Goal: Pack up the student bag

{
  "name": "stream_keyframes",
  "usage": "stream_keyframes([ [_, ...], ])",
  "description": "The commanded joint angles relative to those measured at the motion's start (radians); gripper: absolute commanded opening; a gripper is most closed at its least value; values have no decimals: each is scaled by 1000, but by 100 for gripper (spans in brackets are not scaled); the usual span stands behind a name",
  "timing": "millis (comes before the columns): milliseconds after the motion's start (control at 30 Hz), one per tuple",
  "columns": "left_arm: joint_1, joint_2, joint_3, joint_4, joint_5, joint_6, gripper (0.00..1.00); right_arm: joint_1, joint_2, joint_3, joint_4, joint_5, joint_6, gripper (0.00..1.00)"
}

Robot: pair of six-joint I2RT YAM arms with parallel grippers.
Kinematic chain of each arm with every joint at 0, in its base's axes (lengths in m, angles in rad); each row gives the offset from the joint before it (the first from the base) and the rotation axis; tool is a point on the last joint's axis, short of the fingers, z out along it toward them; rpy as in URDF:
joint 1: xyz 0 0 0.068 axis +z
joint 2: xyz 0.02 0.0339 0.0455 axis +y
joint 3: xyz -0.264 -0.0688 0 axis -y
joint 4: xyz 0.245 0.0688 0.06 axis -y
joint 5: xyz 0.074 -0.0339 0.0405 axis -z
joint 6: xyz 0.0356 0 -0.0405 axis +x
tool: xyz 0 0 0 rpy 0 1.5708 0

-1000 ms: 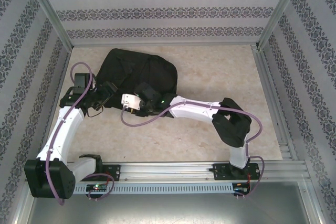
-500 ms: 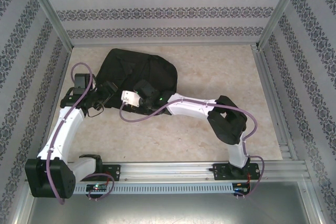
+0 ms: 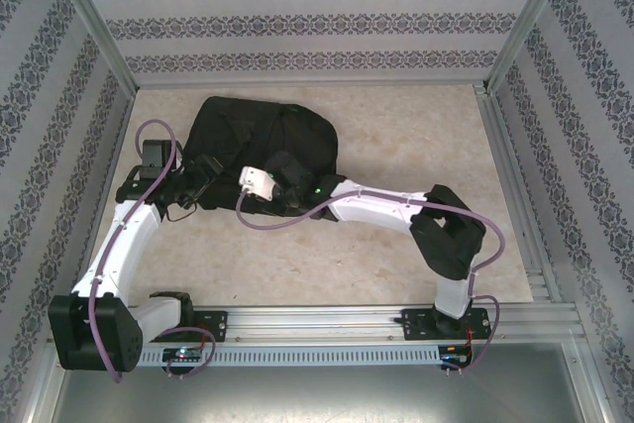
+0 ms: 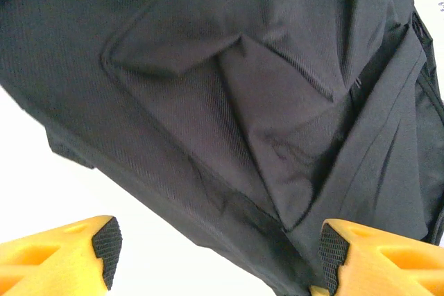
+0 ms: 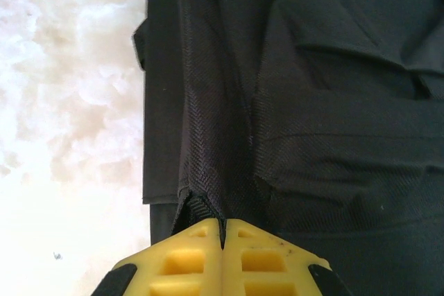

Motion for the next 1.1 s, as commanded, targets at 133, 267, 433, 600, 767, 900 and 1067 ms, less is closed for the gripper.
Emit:
stream_keyframes([
  [133, 18, 8, -25, 44, 44, -14, 77, -6, -133, -140, 164, 41, 175, 0],
  [267, 12, -5, -46, 56, 114, -67, 80, -6, -155, -224, 304, 47, 298, 0],
  [433, -15, -47, -86, 53, 155, -127, 81, -3, -149, -282, 403, 22, 336, 0],
  [600, -19, -71, -97, 32, 147, -122, 81, -5, -149, -309, 417, 13, 315, 5],
  [767, -20, -79, -101, 30, 144, -123, 81, -5, -147, -323, 437, 10, 317, 11],
  [900, -21, -81, -101, 23, 140, -120, 81, -5, -147, -329, 451, 4, 318, 12],
  [1067, -20, -89, -109, 19, 136, -116, 80, -6, -171, -364, 499, -14, 329, 1],
])
